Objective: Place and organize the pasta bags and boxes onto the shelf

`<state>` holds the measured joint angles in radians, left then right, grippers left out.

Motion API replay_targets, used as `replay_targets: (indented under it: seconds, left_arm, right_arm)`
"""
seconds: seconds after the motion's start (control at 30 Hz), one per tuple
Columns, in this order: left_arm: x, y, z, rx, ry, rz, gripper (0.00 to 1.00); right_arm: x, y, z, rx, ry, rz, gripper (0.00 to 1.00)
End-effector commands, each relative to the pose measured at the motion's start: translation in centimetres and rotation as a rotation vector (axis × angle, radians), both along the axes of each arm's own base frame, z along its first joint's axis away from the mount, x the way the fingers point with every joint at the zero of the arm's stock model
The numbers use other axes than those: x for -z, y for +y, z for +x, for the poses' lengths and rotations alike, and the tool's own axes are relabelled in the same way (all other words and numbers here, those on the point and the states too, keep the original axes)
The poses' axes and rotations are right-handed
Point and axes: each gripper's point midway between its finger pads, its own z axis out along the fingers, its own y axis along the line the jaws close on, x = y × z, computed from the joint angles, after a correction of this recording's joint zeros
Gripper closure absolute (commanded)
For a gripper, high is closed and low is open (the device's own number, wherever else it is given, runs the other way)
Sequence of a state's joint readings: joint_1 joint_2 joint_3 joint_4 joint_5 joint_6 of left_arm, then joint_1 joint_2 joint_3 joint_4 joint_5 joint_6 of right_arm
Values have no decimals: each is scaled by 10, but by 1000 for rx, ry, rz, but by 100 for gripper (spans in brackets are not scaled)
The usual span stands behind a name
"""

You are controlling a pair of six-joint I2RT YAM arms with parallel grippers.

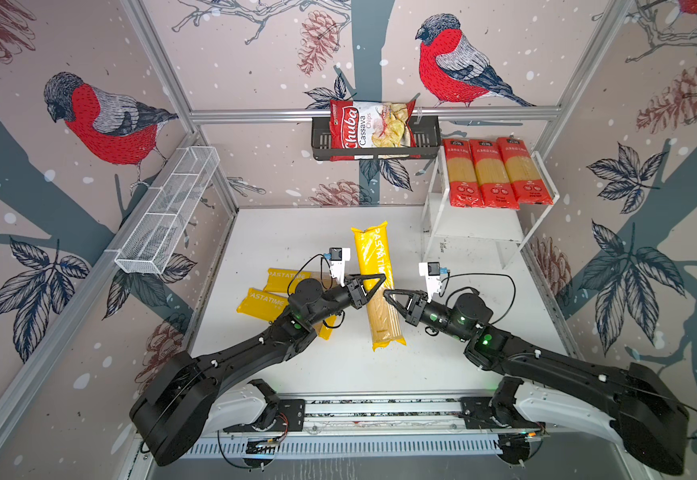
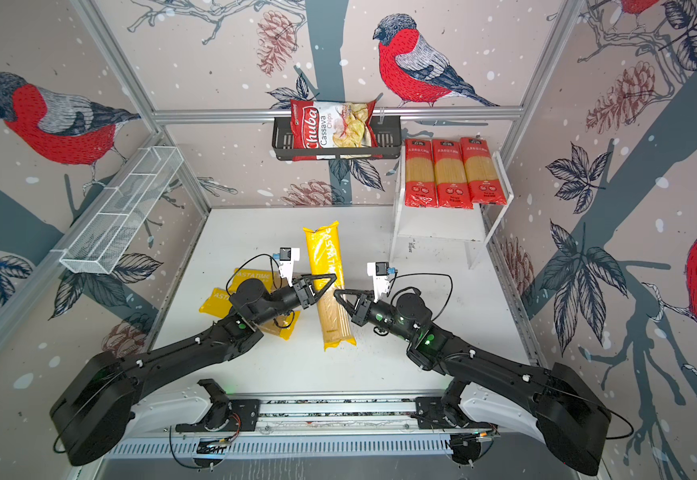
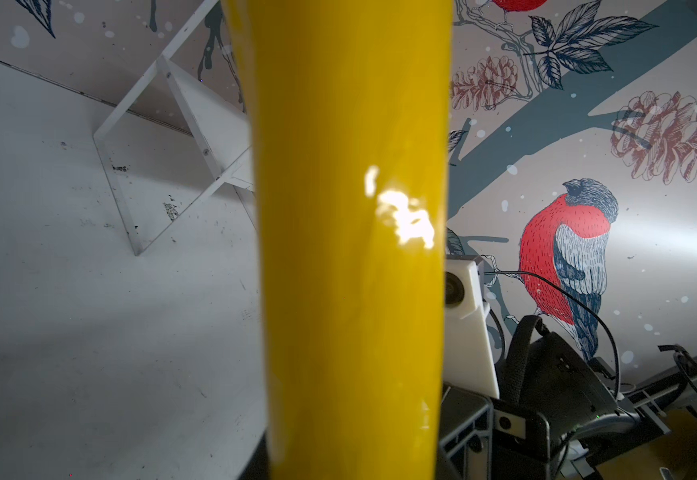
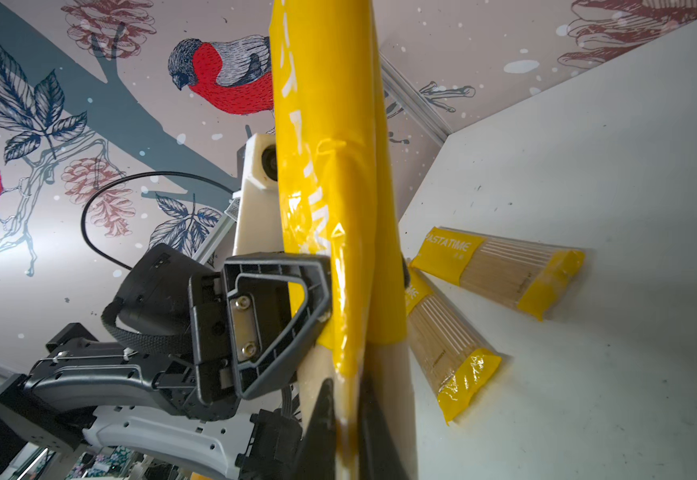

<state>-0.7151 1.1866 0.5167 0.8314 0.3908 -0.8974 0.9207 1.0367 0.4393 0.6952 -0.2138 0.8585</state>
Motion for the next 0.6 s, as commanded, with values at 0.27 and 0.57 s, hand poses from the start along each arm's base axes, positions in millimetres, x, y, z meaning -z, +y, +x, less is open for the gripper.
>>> replay_targets:
  seconds: [0.27, 0.57]
  left_arm:
    - [-27, 2, -7, 11, -83, -54, 85]
    - [-40, 23, 18, -104, -55, -86, 93]
  right_arm:
    - [-28, 8, -4, -25, -72, 73, 69]
    - [-4, 8, 2, 0, -18, 33, 47]
